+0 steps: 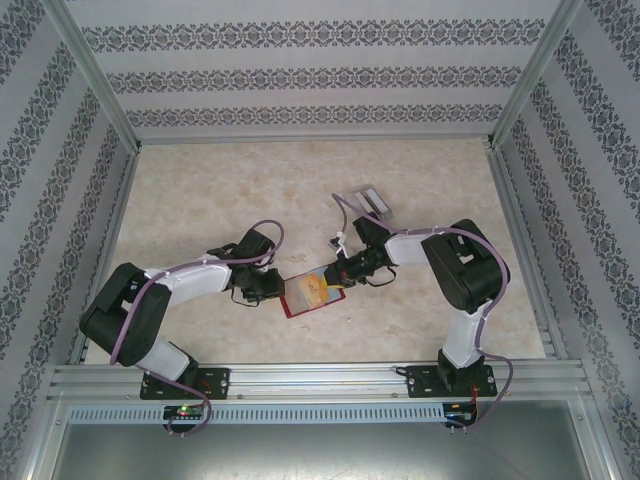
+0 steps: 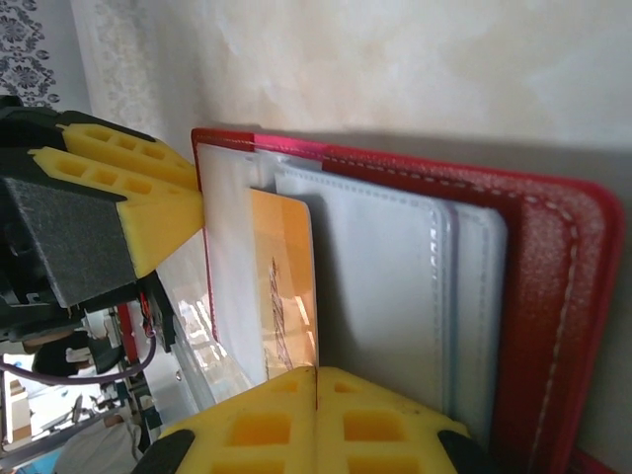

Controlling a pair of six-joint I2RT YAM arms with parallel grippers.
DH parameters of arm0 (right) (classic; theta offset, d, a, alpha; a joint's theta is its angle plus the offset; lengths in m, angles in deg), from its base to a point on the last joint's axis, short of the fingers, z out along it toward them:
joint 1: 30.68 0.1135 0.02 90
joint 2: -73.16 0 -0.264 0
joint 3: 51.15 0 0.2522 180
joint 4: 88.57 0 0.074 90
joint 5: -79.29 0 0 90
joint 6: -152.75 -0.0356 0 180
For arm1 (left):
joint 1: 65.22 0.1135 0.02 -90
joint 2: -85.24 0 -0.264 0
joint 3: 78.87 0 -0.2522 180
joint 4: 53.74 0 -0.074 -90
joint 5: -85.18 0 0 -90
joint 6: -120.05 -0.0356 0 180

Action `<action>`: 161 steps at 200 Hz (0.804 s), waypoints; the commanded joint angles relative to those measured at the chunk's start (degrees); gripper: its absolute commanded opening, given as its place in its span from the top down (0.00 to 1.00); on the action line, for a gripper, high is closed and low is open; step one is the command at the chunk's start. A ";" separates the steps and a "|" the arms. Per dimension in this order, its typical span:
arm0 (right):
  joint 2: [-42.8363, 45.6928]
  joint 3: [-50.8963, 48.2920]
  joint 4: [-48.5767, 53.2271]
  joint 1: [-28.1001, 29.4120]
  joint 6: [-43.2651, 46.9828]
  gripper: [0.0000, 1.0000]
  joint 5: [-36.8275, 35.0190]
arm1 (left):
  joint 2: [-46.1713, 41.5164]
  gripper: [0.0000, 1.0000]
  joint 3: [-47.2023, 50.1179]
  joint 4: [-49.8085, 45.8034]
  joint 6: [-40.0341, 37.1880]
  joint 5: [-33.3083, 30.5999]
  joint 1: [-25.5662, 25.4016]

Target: Put the credit cards into the card holder

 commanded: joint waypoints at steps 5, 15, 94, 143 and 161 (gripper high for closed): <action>-1.36 1.61 -2.41 0.45 -0.99 1.00 -0.36 | 1.79 0.81 -0.93 0.26 -1.59 -1.35 -0.77; -0.97 1.65 -3.35 0.80 -1.77 1.00 -0.88 | 2.28 0.81 -1.21 -0.06 -1.69 -1.32 -0.74; 1.42 -2.93 -14.69 4.18 -9.82 1.00 -5.57 | 2.39 0.83 -1.22 0.35 -1.48 -0.86 -0.83; 2.55 -4.59 -18.84 8.91 -15.29 1.00 -8.84 | 2.47 0.84 -1.00 0.56 -1.60 -1.11 -0.90; 1.33 -3.60 -17.63 9.92 -14.94 1.00 -8.58 | 2.73 0.85 -2.20 -1.50 -2.37 -3.00 -0.87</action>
